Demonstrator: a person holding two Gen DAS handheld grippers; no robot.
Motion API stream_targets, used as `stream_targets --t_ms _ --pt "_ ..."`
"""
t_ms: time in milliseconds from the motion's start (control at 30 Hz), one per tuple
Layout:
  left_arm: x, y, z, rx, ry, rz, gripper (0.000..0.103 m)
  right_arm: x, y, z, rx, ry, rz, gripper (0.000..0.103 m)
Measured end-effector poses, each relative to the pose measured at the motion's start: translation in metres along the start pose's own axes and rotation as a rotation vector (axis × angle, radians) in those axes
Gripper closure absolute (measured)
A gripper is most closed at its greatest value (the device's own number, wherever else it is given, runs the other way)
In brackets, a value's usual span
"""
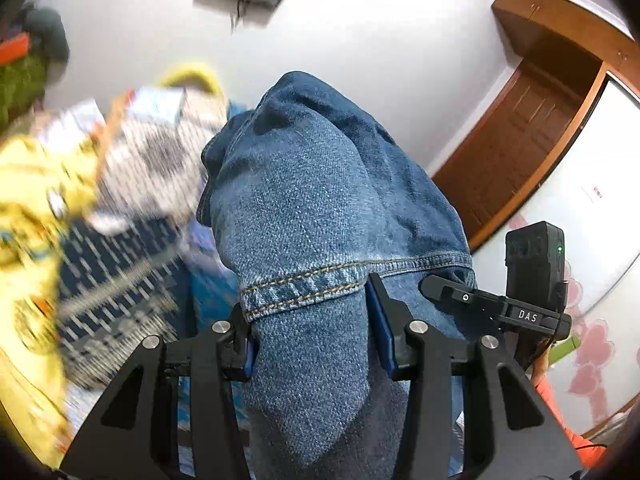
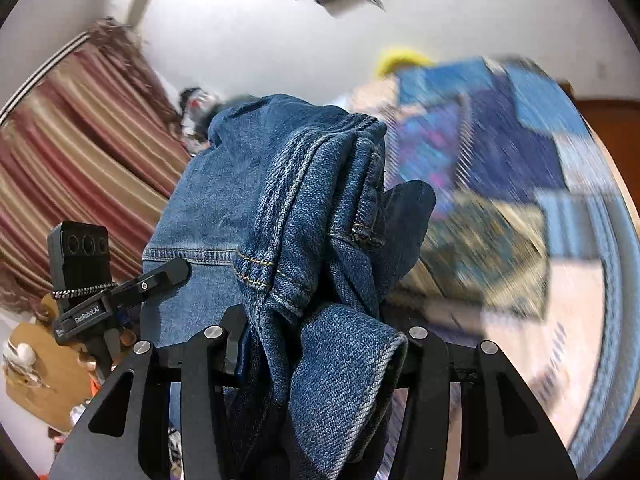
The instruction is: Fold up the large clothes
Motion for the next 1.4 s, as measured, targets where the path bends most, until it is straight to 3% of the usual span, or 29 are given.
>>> stream_targets --t_ms 133,300,500,700,767,867,1067,1267,1400 --pt "0.031 0.040 0.017 0.038 -0.044 -0.015 0.058 0.019 0.036 -0.032 0.026 -0.047 0.039 0.059" --pt "0.033 0.107 0.015 0.104 -0.008 0.001 0.058 0.013 0.050 -0.099 0.042 -0.015 0.029 0.059" --pt "-0.005 0.205 -0.029 0.185 0.113 0.120 0.058 -0.024 0.027 -0.182 0.045 0.086 -0.049 0.059" --pt "-0.065 0.263 -0.078 0.241 0.241 0.208 0.053 -0.066 -0.014 -0.246 -0.058 0.243 -0.063 0.059" --pt "-0.073 0.266 -0.079 0.253 0.215 0.177 0.034 -0.072 -0.023 -0.247 -0.062 0.254 -0.026 0.058" --pt "-0.078 0.266 -0.072 0.335 0.202 0.137 0.020 -0.069 -0.023 -0.235 -0.072 0.258 -0.007 0.050" --pt "-0.087 0.253 -0.047 0.407 0.193 0.166 0.021 -0.078 -0.010 -0.206 -0.157 0.262 0.100 0.045" --pt "-0.088 0.205 -0.002 0.527 0.192 0.034 0.021 -0.079 0.003 -0.164 -0.210 0.219 0.174 0.045" --pt "-0.080 0.161 0.038 0.532 0.116 -0.027 0.021 -0.063 0.022 -0.127 -0.188 0.134 0.164 0.045"
Point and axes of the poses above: each gripper's, at about its wrist camera, not at the fingertips, and z roughly against the way its jaws point, y to its left, x to its top, the point moved 6 cm from there along -z, roughly the way its jaws point, and after that the axes turned 4 degrees about -y, right-handed, at the moved point
